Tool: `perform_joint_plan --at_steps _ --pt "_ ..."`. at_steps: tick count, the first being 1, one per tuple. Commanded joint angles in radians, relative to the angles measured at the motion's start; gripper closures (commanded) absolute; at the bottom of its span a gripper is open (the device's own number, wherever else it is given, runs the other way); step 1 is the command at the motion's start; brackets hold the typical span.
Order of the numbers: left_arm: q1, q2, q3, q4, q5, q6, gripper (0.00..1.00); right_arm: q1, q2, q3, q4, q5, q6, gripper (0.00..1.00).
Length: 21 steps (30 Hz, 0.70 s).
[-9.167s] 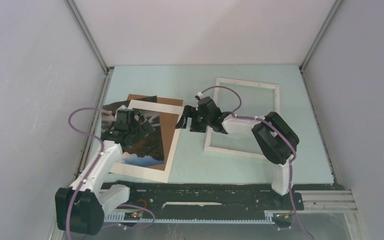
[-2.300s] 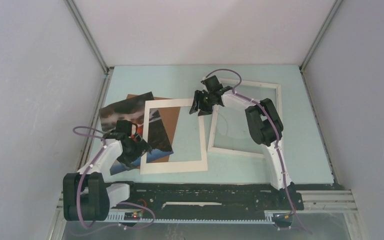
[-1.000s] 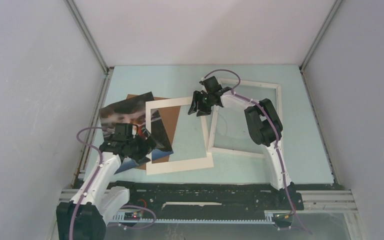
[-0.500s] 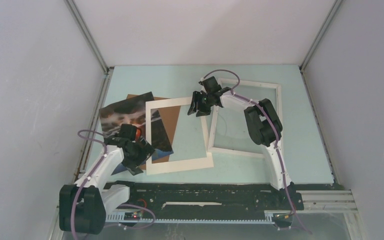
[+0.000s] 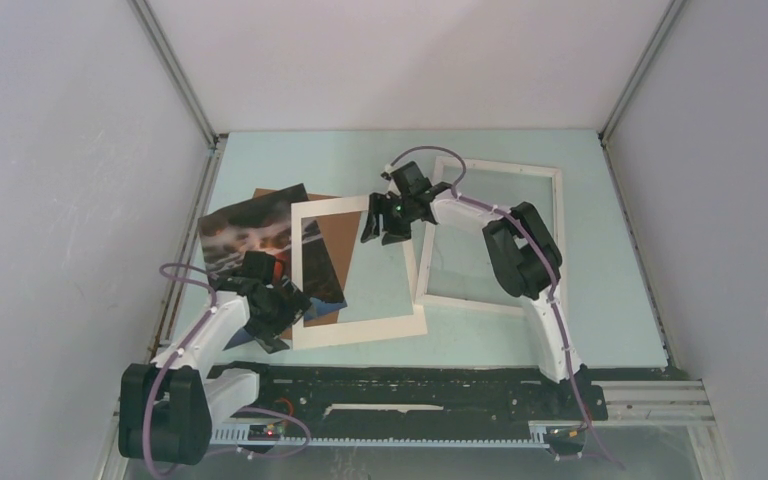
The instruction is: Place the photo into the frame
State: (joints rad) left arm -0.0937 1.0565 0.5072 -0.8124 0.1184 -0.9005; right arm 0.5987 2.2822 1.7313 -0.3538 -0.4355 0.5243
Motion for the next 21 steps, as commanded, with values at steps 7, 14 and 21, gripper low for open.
perform_joint_plan --at_steps 7,14,21 --pt "-0.006 -0.043 -0.044 0.04 -0.016 -0.014 0.0 0.241 -0.282 -0.418 0.257 -0.119 0.112 0.31" --pt "-0.007 -0.067 -0.054 0.05 -0.006 -0.02 0.0 0.352 -0.331 -0.51 0.307 -0.026 0.126 0.49" --pt "-0.006 -0.057 -0.058 0.066 0.009 -0.013 0.0 0.392 -0.281 -0.533 0.325 0.018 0.135 0.51"
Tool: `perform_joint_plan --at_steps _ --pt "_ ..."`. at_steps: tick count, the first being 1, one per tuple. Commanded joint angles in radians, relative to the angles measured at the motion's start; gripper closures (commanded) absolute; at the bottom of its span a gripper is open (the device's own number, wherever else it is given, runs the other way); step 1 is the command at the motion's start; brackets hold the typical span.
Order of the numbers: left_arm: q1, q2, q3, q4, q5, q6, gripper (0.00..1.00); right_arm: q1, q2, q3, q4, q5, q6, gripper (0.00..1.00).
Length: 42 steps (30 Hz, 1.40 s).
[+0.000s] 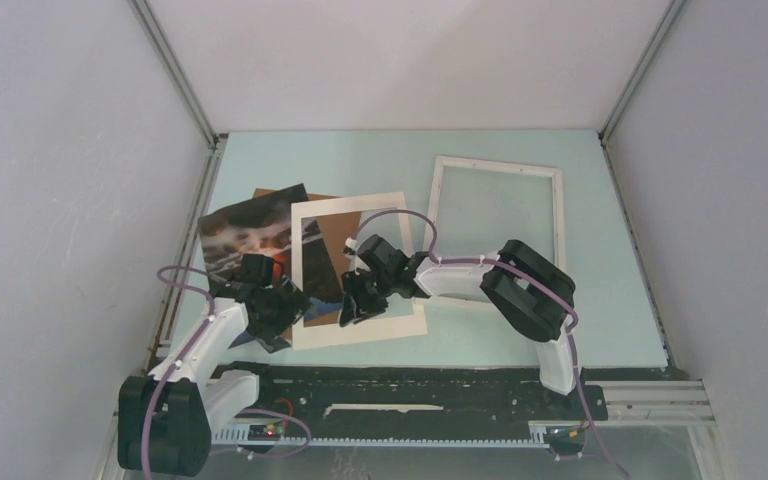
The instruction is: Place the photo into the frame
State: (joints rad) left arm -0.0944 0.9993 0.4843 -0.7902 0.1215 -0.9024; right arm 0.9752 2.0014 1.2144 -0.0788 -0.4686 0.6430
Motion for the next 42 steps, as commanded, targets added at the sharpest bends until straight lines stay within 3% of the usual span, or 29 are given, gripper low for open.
perform_joint_plan --at_steps 1,7,29,36,42 --pt "-0.006 0.0 -0.034 0.046 0.016 -0.009 0.0 0.016 0.009 -0.021 0.059 0.053 0.018 0.51" --pt "-0.006 -0.019 -0.01 0.021 0.035 -0.01 0.0 0.009 0.08 -0.03 0.096 0.039 0.032 0.52" --pt "-0.004 -0.163 0.034 0.021 0.153 0.007 0.03 -0.012 0.091 -0.047 0.165 0.004 0.037 0.52" --pt "-0.004 -0.191 0.041 0.0 0.102 0.02 0.14 -0.015 0.095 -0.047 0.175 -0.006 0.038 0.52" --pt "-0.005 -0.198 0.062 -0.033 0.054 0.029 0.32 -0.015 0.092 -0.047 0.177 -0.009 0.038 0.53"
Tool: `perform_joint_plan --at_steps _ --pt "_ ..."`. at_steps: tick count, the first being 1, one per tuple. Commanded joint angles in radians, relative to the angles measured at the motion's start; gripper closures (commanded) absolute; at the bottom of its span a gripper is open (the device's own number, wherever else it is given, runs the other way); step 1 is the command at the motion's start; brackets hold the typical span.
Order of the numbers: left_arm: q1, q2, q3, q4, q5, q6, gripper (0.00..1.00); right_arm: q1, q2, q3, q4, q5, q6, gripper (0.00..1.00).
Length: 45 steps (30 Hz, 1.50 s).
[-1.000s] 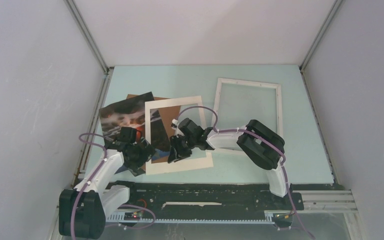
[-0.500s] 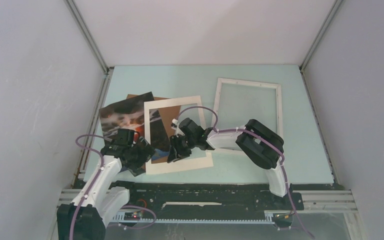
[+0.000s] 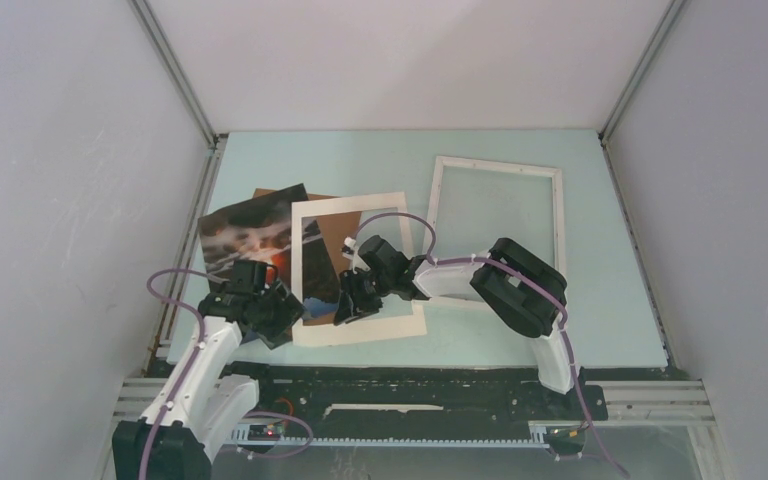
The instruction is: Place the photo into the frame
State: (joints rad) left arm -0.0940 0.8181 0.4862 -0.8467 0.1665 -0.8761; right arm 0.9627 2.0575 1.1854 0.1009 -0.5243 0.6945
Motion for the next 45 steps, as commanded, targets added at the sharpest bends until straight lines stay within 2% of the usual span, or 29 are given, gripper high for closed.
perform_joint_plan --at_steps 1,4,9,14,16,17,23,27,29,31,38,41,45 --pt "-0.004 -0.017 0.064 0.016 -0.001 0.004 0.35 -0.002 0.036 -0.017 -0.003 0.047 -0.014 0.53" --pt "-0.004 -0.013 0.072 -0.002 -0.022 0.009 0.42 -0.002 0.032 -0.018 -0.004 0.05 -0.018 0.52" --pt "-0.006 -0.001 0.075 -0.014 -0.022 0.012 0.62 -0.001 0.02 -0.017 -0.012 0.054 -0.025 0.52" --pt "-0.004 -0.026 0.089 -0.026 -0.041 0.006 0.82 0.003 -0.013 -0.018 -0.041 0.081 -0.05 0.52" --pt "-0.005 -0.036 0.096 -0.026 -0.036 0.016 0.96 0.005 -0.022 -0.018 -0.043 0.09 -0.058 0.5" --pt "-0.005 -0.039 0.097 -0.026 -0.029 0.022 0.99 0.006 -0.024 -0.018 -0.039 0.091 -0.06 0.5" --pt "-0.004 -0.022 0.138 -0.077 -0.022 0.014 1.0 0.011 -0.066 -0.016 -0.044 0.099 -0.093 0.41" --pt "-0.005 -0.024 0.143 -0.09 0.008 -0.023 1.0 0.04 -0.14 -0.017 -0.094 0.163 -0.223 0.21" --pt "-0.004 -0.027 0.155 -0.108 0.004 -0.022 1.0 0.097 -0.178 -0.017 -0.133 0.288 -0.321 0.09" --pt "-0.004 -0.028 0.171 -0.123 -0.003 -0.016 1.0 0.169 -0.2 -0.017 -0.138 0.418 -0.414 0.02" --pt "-0.003 -0.031 0.2 -0.142 0.009 -0.003 1.0 0.392 -0.162 0.025 -0.06 1.002 -0.622 0.0" --pt "-0.003 -0.039 0.198 -0.144 0.016 -0.006 1.0 0.424 -0.123 0.056 -0.025 1.141 -0.672 0.06" --pt "-0.004 -0.053 0.207 -0.154 0.015 -0.007 1.0 0.459 -0.074 0.088 0.017 1.253 -0.725 0.13"
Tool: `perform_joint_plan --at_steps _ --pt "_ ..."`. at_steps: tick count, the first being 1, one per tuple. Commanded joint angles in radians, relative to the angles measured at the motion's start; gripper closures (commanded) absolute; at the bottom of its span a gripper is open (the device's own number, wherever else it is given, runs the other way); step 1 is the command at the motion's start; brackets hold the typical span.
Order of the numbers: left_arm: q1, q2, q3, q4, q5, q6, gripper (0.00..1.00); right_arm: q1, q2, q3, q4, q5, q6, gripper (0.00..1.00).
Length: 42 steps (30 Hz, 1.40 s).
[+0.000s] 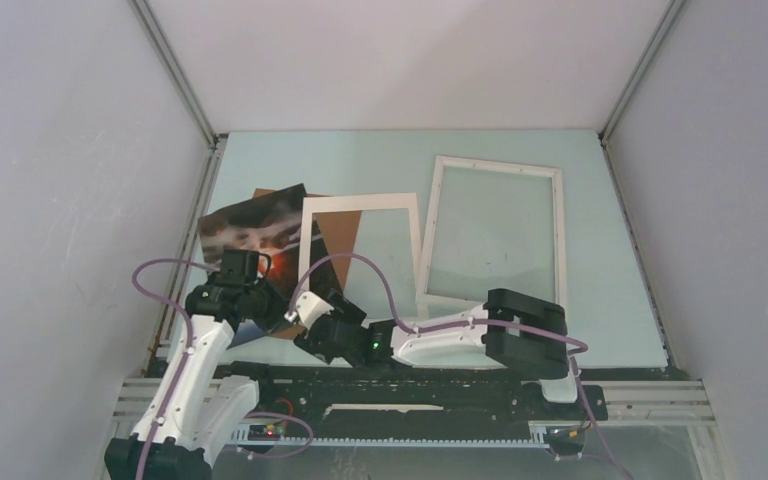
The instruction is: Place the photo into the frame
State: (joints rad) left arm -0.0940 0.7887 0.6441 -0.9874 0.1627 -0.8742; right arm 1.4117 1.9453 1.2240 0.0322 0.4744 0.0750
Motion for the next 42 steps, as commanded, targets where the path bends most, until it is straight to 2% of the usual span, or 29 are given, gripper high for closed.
perform_joint_plan --at_steps 1,11,13,18,22,23,24,26,27,29,32,37,42 --pt "-0.003 -0.025 0.053 -0.013 0.02 -0.012 1.0 0.02 0.046 0.049 0.108 0.266 -0.121 0.15" --pt "-0.004 -0.024 0.097 -0.031 0.033 -0.011 1.0 0.041 0.096 0.058 0.191 0.294 -0.144 0.22" --pt "-0.004 -0.03 0.098 -0.034 0.034 -0.012 1.0 0.04 0.1 0.063 0.196 0.304 -0.141 0.28" --pt "-0.003 -0.046 0.116 -0.037 0.045 -0.011 1.0 0.05 0.092 0.063 0.236 0.332 -0.164 0.54" --pt "-0.003 -0.073 0.227 -0.082 0.018 0.032 0.98 0.067 0.036 0.063 0.239 0.337 -0.186 0.79" --pt "-0.002 -0.087 0.263 -0.097 -0.002 0.035 0.91 0.07 0.017 0.063 0.236 0.338 -0.182 0.9" --pt "-0.002 -0.108 0.291 -0.107 -0.019 0.042 0.8 0.07 -0.003 0.063 0.231 0.337 -0.175 1.0" --pt "-0.003 -0.143 0.344 -0.114 -0.045 0.053 0.53 0.065 -0.044 0.062 0.228 0.333 -0.167 1.0" --pt "-0.002 -0.156 0.371 -0.116 -0.06 0.061 0.43 0.059 -0.067 0.063 0.22 0.322 -0.16 1.0" --pt "-0.002 -0.177 0.45 -0.13 -0.106 0.083 0.28 0.044 -0.146 0.062 0.184 0.266 -0.112 1.0" --pt "-0.001 -0.195 0.592 -0.152 -0.218 0.127 0.11 0.021 -0.268 0.052 0.127 0.174 -0.031 1.0" --pt "-0.003 -0.235 0.734 -0.129 -0.339 0.199 0.01 -0.068 -0.462 0.013 0.058 -0.008 0.136 1.0" --pt "-0.003 -0.27 0.689 -0.07 -0.319 0.226 0.0 -0.321 -0.645 -0.161 0.107 -0.239 0.39 1.0"
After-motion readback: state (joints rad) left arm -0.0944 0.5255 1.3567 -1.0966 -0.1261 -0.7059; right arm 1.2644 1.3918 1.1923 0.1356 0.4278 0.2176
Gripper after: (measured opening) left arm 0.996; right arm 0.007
